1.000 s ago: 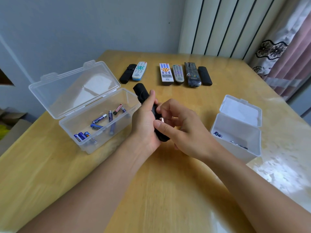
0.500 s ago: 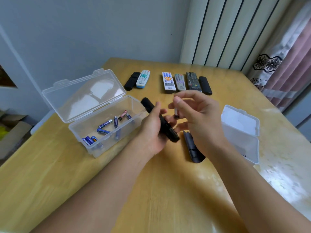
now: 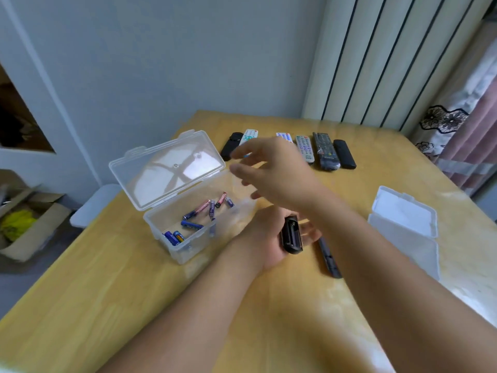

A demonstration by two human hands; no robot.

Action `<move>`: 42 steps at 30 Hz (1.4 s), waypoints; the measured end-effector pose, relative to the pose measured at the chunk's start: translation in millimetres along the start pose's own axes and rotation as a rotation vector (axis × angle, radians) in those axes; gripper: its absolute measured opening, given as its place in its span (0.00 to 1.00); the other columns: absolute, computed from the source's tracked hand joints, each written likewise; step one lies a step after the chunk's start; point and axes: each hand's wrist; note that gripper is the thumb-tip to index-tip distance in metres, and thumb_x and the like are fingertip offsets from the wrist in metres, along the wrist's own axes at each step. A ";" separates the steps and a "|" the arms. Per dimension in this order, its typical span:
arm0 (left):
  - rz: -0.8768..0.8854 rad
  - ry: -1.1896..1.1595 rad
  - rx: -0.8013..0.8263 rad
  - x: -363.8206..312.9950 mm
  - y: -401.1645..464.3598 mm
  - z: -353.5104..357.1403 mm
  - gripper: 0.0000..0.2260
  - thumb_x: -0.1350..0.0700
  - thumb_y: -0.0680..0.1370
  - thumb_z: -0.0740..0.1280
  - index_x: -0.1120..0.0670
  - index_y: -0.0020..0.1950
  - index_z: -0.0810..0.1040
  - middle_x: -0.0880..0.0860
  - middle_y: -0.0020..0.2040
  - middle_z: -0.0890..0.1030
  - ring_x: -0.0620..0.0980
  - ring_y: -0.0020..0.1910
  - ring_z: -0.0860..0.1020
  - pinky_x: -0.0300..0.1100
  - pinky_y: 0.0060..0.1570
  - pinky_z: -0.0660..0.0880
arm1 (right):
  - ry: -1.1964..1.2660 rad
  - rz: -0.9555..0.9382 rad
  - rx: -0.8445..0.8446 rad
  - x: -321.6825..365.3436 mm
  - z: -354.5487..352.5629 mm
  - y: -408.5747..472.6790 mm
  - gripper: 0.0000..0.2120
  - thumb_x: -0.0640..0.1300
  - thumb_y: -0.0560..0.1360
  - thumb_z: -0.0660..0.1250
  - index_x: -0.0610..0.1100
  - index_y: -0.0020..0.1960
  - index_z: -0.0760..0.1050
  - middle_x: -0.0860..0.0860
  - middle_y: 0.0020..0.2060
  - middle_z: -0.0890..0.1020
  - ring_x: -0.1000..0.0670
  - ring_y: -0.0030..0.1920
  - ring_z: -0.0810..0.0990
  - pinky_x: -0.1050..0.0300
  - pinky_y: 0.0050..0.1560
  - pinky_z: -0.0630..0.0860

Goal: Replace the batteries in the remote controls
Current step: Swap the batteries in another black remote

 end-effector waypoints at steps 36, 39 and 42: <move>0.021 0.010 -0.042 21.7 9.2 20.7 0.18 0.49 0.84 0.55 0.61 0.61 0.76 0.61 0.38 0.84 0.53 0.28 0.80 0.41 0.24 0.77 | -0.634 0.364 0.320 -106.0 -124.9 -127.1 0.07 0.42 0.75 0.70 0.53 0.45 0.83 0.59 0.40 0.81 0.61 0.38 0.76 0.70 0.32 0.67; 0.018 0.045 -0.040 21.3 9.5 21.9 0.18 0.49 0.85 0.56 0.60 0.62 0.78 0.59 0.41 0.85 0.52 0.28 0.81 0.39 0.25 0.76 | -0.572 0.358 0.196 -103.7 -133.8 -129.0 0.03 0.45 0.75 0.74 0.51 0.44 0.85 0.54 0.36 0.83 0.53 0.36 0.80 0.55 0.38 0.79; 0.002 0.070 0.026 21.3 7.8 24.6 0.18 0.47 0.85 0.58 0.56 0.63 0.81 0.56 0.41 0.84 0.50 0.29 0.78 0.39 0.26 0.75 | -0.478 0.242 0.009 -103.1 -144.2 -132.7 0.05 0.45 0.76 0.73 0.53 0.44 0.86 0.59 0.30 0.81 0.57 0.33 0.78 0.62 0.34 0.75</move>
Point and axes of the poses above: each hand's wrist, its own y-axis towards the middle knuckle, its own z-axis out of the palm, x = y × z
